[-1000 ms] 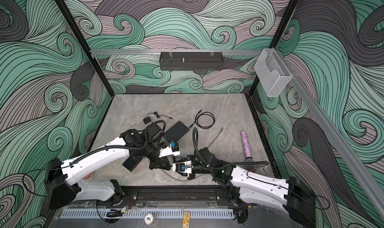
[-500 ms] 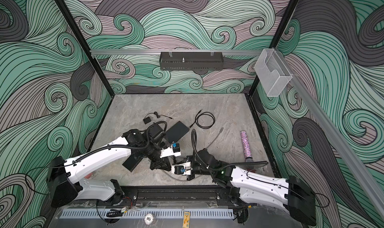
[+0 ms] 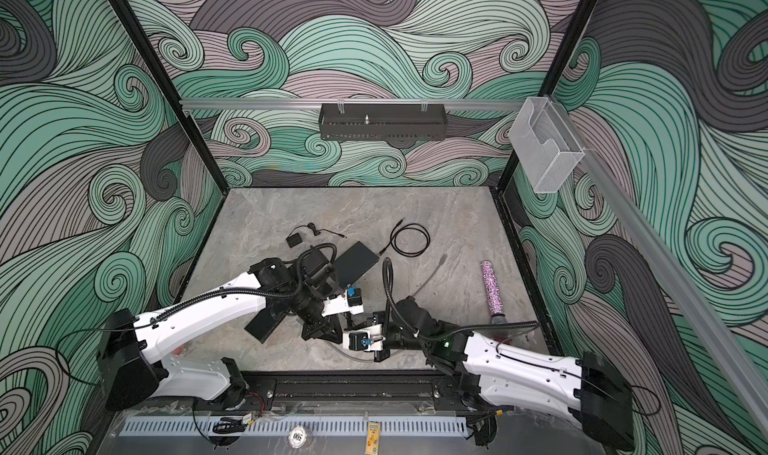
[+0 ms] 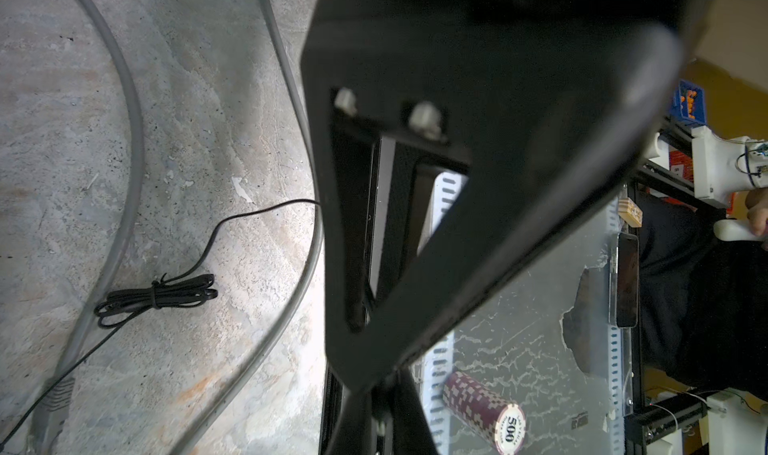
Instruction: Insert the plug into the switch port
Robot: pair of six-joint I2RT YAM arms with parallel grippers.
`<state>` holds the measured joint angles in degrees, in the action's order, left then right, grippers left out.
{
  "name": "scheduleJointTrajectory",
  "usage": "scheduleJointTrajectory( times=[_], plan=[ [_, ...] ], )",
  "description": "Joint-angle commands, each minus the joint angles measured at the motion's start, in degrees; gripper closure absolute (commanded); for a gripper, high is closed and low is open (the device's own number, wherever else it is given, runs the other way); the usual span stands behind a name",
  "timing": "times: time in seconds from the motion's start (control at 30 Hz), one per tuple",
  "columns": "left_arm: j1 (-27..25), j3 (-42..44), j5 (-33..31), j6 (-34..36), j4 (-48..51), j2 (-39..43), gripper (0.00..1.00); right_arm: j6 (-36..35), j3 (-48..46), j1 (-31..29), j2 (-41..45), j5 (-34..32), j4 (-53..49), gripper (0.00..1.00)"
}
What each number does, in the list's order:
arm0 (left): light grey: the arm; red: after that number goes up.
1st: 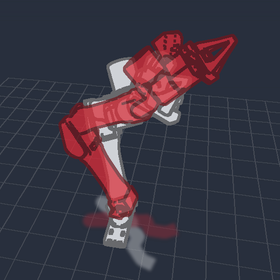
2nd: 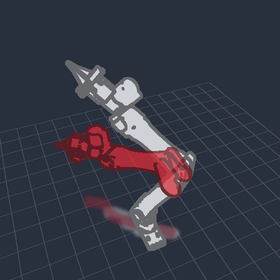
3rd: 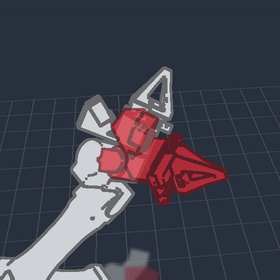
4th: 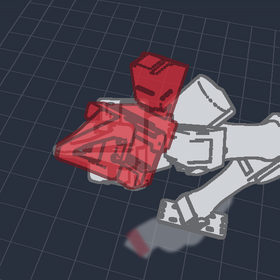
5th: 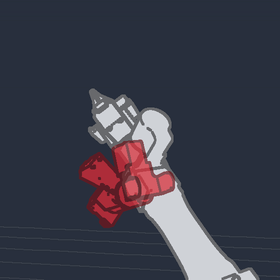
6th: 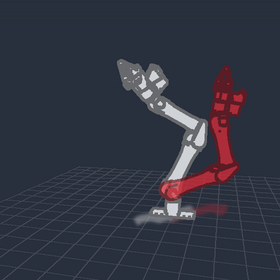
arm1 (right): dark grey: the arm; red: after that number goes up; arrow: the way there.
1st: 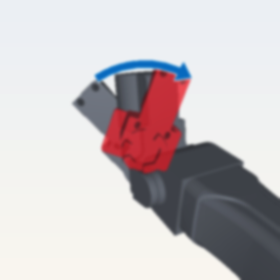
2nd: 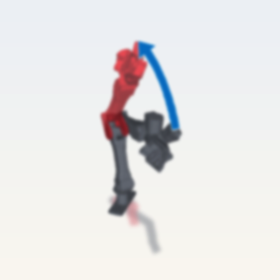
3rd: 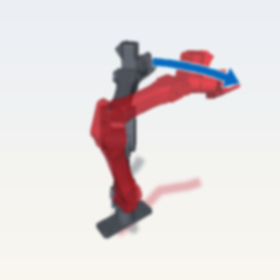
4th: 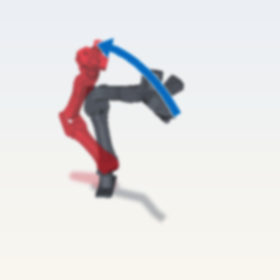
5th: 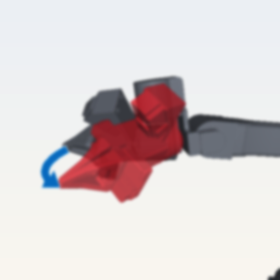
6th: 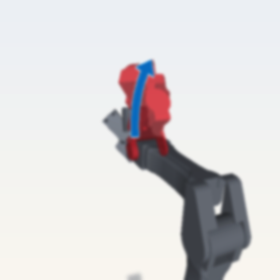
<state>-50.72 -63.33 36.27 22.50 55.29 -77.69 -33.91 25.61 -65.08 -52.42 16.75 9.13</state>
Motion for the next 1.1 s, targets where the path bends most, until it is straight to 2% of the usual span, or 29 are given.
scheduleJointTrajectory(
  times=[0.0,0.37,0.5,0.57,0.63,0.7,0.77,0.83,0.9,0.97,1.0,1.07],
  plan=[
    [-0.4,-1.7,1.2,1.0,1.0,-0.4,1.0,-0.3,1.9,-0.5,-0.3,1.0,-1.1,0.78],
    [-0.7,-2.0,1.2,1.1,1.4,-1.1,1.0,-0.9,2.6,-1.4,-0.8,0.4,-2.2,0.83],
    [-0.7,-2.1,0.9,1.0,1.5,-1.2,1.0,-1.0,2.8,-1.5,-1.0,0.5,-2.6,0.89],
    [-0.7,-2.3,0.6,0.8,1.5,-1.2,1.0,-1.0,2.9,-1.5,-1.1,0.4,-2.8,0.96],
    [-0.7,-3.3,-1.4,-0.5,1.8,-0.9,0.84,-1.0,3.0,-1.5,-1.1,0.3,-3.0,1.0],
    [0.0,-3.8,-7.5,-6.1,0.3,0.3,0.63,-0.5,2.8,-1.5,-0.8,-0.4,-3.1,1.0],
    [2.0,-2.9,-10.4,-9.8,-2.6,3.2,0.5,0.3,2.1,-1.5,-0.3,-2.0,-2.4,1.0],
    [5.5,-1.2,-11.8,-15.4,-7.0,7.8,0.43,2.4,1.8,-1.5,0.0,-5.7,-1.9,1.0],
    [10.3,1.6,-15.8,-24.4,-12.9,14.0,0.23,7.3,2.2,-1.5,-0.1,-13.1,-2.1,1.0],
    [15.0,5.4,-23.6,-34.6,-18.4,19.6,0.09,14.3,4.0,-0.8,-0.9,-20.6,-3.8,1.0],
    [17.3,7.2,-25.8,-38.4,-19.5,22.0,0.06,18.2,5.4,0.2,-1.7,-22.9,-5.6,1.0],
    [20.8,9.0,-28.5,-42.9,-19.4,24.8,0.06,25.5,8.5,2.9,-3.1,-24.6,-9.8,1.0]
  ],
)
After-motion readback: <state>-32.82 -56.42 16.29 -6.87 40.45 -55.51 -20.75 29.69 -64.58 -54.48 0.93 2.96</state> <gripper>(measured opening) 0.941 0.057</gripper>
